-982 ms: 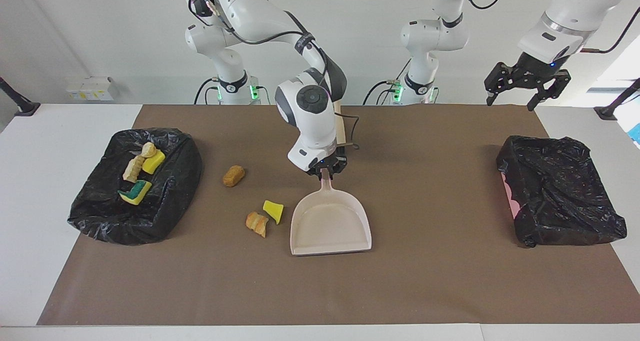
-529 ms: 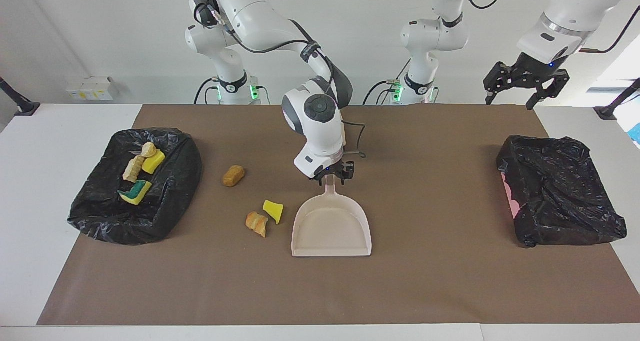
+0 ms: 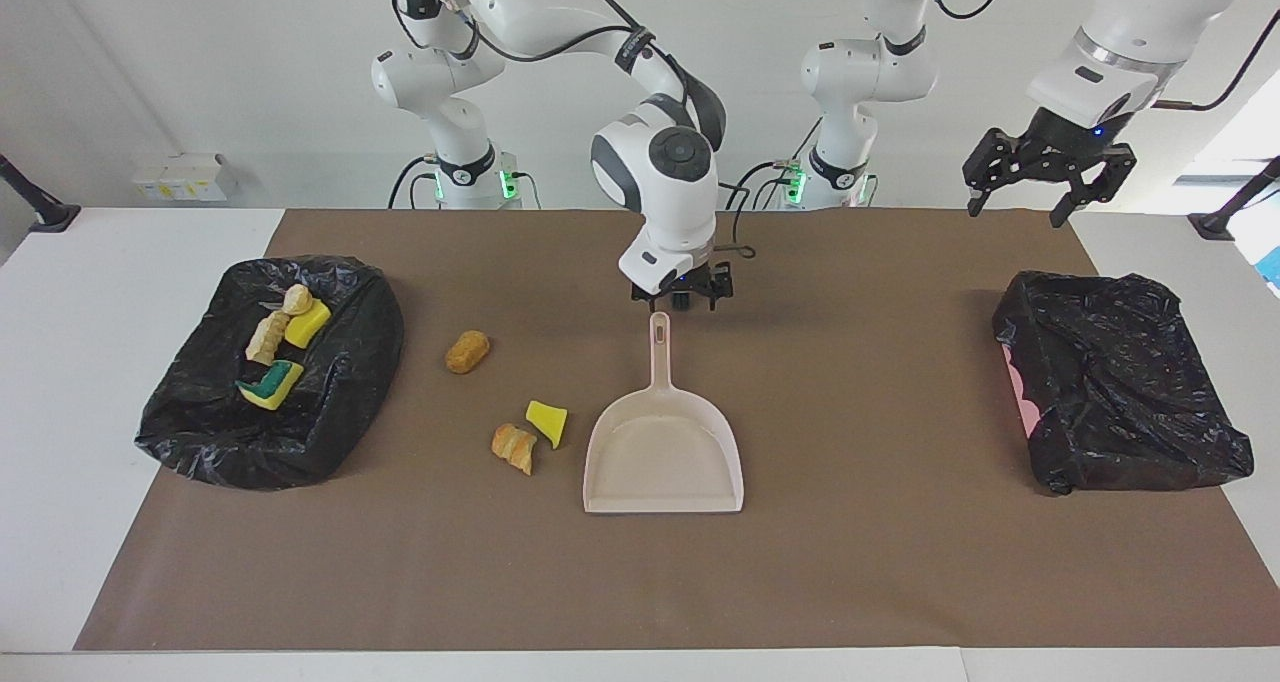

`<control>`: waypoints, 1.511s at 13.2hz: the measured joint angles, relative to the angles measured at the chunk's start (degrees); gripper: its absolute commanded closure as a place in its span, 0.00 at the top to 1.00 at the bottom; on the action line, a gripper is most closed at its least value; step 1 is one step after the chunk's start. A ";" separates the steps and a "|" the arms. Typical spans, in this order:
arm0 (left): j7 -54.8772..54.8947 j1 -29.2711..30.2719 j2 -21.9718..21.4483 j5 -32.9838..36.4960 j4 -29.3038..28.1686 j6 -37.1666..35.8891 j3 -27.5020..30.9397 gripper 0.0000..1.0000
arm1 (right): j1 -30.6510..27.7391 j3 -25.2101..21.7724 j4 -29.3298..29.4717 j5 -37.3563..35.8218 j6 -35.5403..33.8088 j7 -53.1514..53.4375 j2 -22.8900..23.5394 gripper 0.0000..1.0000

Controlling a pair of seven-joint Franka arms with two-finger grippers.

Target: Sweep and dump trash in bin

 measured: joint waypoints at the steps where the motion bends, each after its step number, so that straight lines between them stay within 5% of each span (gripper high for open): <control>1: -1.19 -0.01 0.25 -0.01 -1.23 1.91 -1.55 1.00 | 1.50 0.03 -2.75 0.00 0.17 1.89 -1.80 1.00; 7: -15.31 -0.14 1.76 0.00 -10.97 15.23 -13.11 1.00 | 8.68 0.14 -17.01 0.05 1.12 7.66 -10.88 1.00; 12: -28.29 -0.23 7.01 4.16 -14.10 22.21 -23.52 1.00 | 12.23 0.17 -28.84 6.76 5.74 9.45 -17.83 0.74; 16: -43.87 -0.69 15.31 14.10 -14.43 27.23 -33.01 1.00 | 12.84 0.17 -31.01 8.13 6.90 9.45 -18.90 0.70; 20: -52.28 -0.95 20.94 17.77 -14.45 31.93 -36.28 1.00 | 12.91 0.17 -31.34 10.26 8.43 9.45 -18.88 0.70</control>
